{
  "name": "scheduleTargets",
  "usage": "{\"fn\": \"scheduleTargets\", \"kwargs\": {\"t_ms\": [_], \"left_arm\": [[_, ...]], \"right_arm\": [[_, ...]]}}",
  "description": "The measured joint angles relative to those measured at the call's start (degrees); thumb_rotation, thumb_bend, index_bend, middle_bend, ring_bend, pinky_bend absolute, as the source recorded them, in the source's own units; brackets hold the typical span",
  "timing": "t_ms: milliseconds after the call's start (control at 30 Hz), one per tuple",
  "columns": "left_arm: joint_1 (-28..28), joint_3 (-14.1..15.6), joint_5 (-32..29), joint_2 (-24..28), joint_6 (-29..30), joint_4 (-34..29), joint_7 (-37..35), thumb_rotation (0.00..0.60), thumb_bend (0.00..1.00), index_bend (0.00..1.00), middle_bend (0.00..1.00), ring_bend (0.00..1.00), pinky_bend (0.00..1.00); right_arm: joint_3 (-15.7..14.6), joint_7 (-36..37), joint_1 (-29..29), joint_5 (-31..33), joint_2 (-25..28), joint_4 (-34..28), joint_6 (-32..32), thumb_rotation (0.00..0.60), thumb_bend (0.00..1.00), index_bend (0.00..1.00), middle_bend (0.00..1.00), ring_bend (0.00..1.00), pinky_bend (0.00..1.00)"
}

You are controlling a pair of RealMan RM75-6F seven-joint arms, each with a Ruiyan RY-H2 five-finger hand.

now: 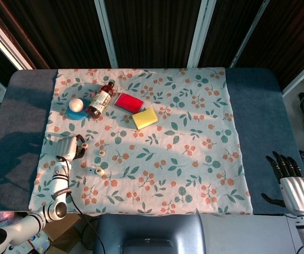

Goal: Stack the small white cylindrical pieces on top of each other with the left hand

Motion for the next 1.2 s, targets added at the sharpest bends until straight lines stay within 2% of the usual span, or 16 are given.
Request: {"fn": "scheduleTargets", "kwargs": {"t_ms": [233, 433, 733, 767, 900, 1067, 1200], "left_arm": [[0.30, -0.05, 0.64, 0.40, 0.65, -1.17, -0.43, 0.600, 0.40, 0.50, 1.00, 1.00, 1.00], [1.52, 0.43, 2.69, 3.18, 3.27, -7.73, -0.89, 0.600, 0.40, 0.50, 1.00, 1.00, 1.00], [5.85, 2.91, 6.22, 12.75, 8.21, -29.41, -0.56, 0.600, 0.40, 0.50, 1.00, 1.00, 1.00], [6.82, 3.71, 6.93, 14.38, 9.30, -33.17, -0.29, 0.600, 0.40, 0.50, 1.00, 1.00, 1.00], [9.32, 6.53, 8.95, 17.84, 11.61, -40.25, 0.26, 0.600, 0.40, 0.50, 1.00, 1.00, 1.00], [11.58, 10.45, 12.08, 19.19, 13.40, -42.85, 1.11, 0.600, 0.40, 0.50, 1.00, 1.00, 1.00], [11.70, 10.81, 12.44, 18.28, 13.56, -42.08, 1.19, 0.600, 0.40, 0.50, 1.00, 1.00, 1.00]], "right_arm": [[0.01, 0.08, -0.02, -0.01, 0.02, 0.01, 0.03, 0.600, 0.15, 0.00, 0.00, 0.00, 0.00], [-0.13, -0.21, 0.09, -0.18, -0.05, 0.01, -0.24, 0.600, 0.15, 0.00, 0.00, 0.00, 0.00], [-0.32, -0.50, 0.23, -0.67, -0.21, -0.10, -0.38, 0.600, 0.15, 0.00, 0.00, 0.00, 0.00], [-0.37, -0.42, 0.23, -0.78, -0.19, -0.13, -0.35, 0.600, 0.15, 0.00, 0.00, 0.00, 0.00], [-0.38, 0.03, 0.20, -0.89, -0.08, -0.06, -0.17, 0.600, 0.15, 0.00, 0.00, 0.00, 0.00], [-0.46, 0.12, 0.21, -1.03, -0.02, -0.03, -0.17, 0.600, 0.15, 0.00, 0.00, 0.00, 0.00], [-0.44, 0.23, 0.15, -1.01, 0.00, 0.04, -0.04, 0.600, 0.15, 0.00, 0.00, 0.00, 0.00]]}}
